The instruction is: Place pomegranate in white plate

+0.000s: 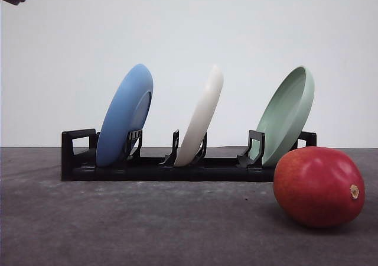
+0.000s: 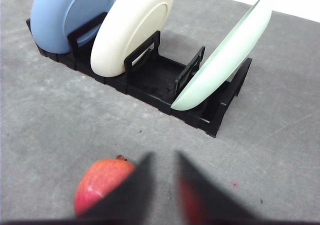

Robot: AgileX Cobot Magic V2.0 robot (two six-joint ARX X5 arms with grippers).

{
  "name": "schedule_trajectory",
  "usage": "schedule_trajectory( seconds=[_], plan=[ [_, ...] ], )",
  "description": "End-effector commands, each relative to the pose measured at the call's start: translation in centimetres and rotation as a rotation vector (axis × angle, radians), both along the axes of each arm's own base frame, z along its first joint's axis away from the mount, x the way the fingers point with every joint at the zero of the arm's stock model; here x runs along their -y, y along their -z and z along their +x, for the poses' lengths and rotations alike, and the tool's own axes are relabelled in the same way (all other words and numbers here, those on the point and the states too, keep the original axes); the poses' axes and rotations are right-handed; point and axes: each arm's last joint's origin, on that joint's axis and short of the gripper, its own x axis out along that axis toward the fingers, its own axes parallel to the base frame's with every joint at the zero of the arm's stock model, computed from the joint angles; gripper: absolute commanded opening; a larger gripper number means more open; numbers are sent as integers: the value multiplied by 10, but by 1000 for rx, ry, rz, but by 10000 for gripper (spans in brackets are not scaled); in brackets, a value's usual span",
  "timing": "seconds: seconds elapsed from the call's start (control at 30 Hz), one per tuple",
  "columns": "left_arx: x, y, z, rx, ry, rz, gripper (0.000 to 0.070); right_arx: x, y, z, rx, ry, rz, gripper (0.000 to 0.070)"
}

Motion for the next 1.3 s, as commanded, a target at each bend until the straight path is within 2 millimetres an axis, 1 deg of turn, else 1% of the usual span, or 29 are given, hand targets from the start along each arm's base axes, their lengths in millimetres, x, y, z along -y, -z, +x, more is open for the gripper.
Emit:
schedule_trajectory(
  seconds=[0.0,0.23,0.43,0.6,0.8,0.93,1.1,1.27],
  plan=[
    [1,-7,-1,31,16,3,356,-1,-6,0,28,-9,1,371],
    [6,-9,1,53,66,-15,362,-1,-6,0,29,-9,2,378],
    [25,-12,14,113,136,-42,361,-1,-6,0,28,-8,5,378],
    [49,-5,32,120,173,-32,360,-1,-8,0,42,-7,10,378],
    [83,9,56,150,197,-23,360,-1,-10,1,64,-7,16,378],
    [107,21,71,177,213,-32,360,-1,-10,1,64,-7,16,378],
    [135,40,87,206,180,-24,360,-1,-10,1,64,-7,16,378],
    [161,59,102,166,173,-19,360,-1,-10,1,62,-7,16,377]
  ],
)
